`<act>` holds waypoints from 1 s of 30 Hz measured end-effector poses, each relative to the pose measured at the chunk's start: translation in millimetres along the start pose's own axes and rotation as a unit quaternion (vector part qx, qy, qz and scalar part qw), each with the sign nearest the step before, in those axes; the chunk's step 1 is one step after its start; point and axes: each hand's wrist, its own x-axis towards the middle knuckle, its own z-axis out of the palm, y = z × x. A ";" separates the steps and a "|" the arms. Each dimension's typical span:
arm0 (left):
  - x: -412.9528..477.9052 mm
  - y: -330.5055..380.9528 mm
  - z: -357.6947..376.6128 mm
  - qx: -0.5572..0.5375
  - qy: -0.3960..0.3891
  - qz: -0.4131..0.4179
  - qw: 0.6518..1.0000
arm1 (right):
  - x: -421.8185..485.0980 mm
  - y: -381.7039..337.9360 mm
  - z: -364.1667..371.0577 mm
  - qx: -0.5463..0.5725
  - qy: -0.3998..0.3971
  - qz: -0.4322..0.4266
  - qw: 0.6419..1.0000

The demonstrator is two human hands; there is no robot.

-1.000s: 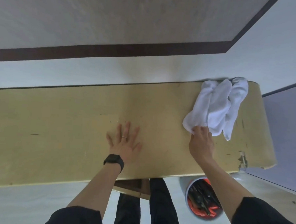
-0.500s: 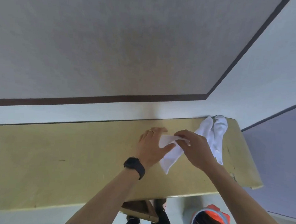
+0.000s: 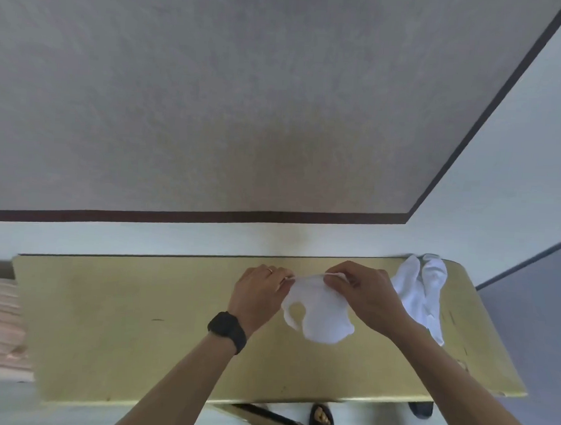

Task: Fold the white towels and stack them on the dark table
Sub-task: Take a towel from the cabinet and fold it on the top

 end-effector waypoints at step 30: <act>40.7 -96.2 -9.4 0.173 0.072 -0.017 0.982 | 73.2 81.3 16.3 -0.204 0.158 -0.073 0.963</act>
